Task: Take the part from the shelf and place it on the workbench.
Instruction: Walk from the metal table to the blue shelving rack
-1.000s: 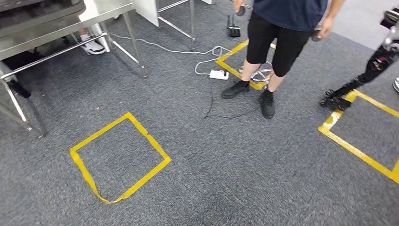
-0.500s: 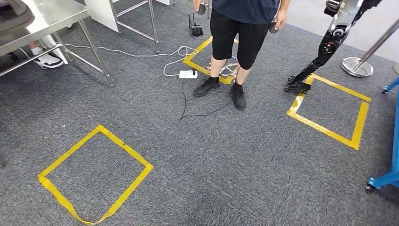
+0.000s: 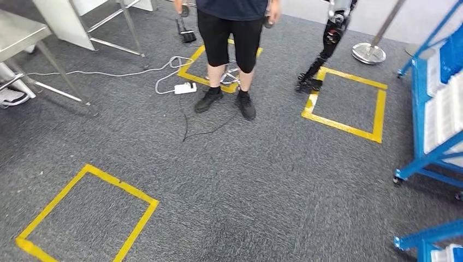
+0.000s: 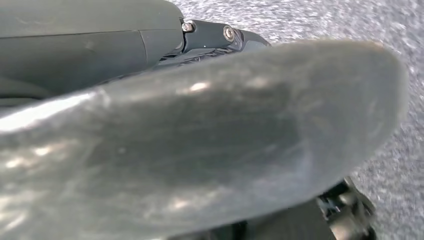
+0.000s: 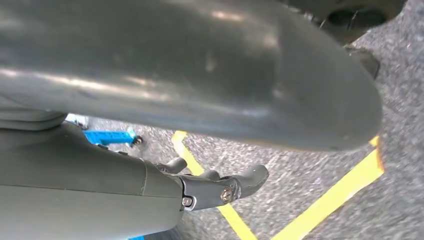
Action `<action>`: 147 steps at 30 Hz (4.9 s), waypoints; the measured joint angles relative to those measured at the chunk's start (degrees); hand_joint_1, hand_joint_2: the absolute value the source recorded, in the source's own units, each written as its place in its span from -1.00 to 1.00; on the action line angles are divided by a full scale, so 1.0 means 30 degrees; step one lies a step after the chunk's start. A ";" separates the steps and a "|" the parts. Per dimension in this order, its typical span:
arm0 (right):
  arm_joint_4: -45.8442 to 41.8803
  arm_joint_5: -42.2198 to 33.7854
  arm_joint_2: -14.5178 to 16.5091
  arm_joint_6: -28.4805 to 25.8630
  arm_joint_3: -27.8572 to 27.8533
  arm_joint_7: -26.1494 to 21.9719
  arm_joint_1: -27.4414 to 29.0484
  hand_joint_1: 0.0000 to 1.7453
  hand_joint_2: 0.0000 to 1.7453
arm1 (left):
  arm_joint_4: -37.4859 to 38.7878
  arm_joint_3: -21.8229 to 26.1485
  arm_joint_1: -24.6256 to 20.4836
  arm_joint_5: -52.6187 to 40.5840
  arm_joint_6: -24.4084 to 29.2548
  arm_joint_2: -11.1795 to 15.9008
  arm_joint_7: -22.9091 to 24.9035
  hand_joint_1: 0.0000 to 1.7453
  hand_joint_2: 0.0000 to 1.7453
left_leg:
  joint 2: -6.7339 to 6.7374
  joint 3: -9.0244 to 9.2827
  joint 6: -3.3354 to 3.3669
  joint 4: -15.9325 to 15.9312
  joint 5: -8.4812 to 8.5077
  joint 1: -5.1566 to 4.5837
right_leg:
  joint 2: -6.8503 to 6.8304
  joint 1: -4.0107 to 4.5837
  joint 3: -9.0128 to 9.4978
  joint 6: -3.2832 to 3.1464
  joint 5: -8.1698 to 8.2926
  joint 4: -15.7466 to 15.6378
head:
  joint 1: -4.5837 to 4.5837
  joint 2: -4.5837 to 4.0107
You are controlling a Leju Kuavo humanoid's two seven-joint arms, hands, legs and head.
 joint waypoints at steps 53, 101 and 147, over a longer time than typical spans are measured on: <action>0.0035 0.0479 0.0029 0.0115 -0.0035 0.0177 0.0100 -1.00 -1.00 | 0.0073 0.0015 -0.0031 0.0066 0.0098 0.0051 -0.0248 -1.00 -1.00 | -0.0362 -0.0235 0.0997 -0.0411 0.0582 -0.0165 | 0.0469 0.0149 -0.2297 0.0531 -0.1529 0.4131 | -0.0156 0.0000; 0.0049 0.0827 0.0015 0.0392 -0.0370 0.0566 0.0040 -1.00 -1.00 | 0.0097 0.0005 0.0017 -0.0124 0.0106 -0.0057 -0.0213 -1.00 -1.00 | -0.2659 -0.0663 0.0023 0.0300 0.0797 0.0142 | 0.2587 0.0241 0.0186 -0.0335 -0.0161 0.0293 | -0.0344 0.0000; 0.0049 0.1262 0.0020 0.0672 -0.0623 0.0537 0.0035 -1.00 -1.00 | 0.0075 0.0015 0.0035 -0.0160 0.0206 -0.0106 -0.0013 -1.00 -1.00 | 0.0080 0.0005 0.0542 -0.0803 0.0742 -0.0084 | -0.0721 0.0029 -0.0549 0.0864 -0.0439 0.0781 | -0.0126 0.0000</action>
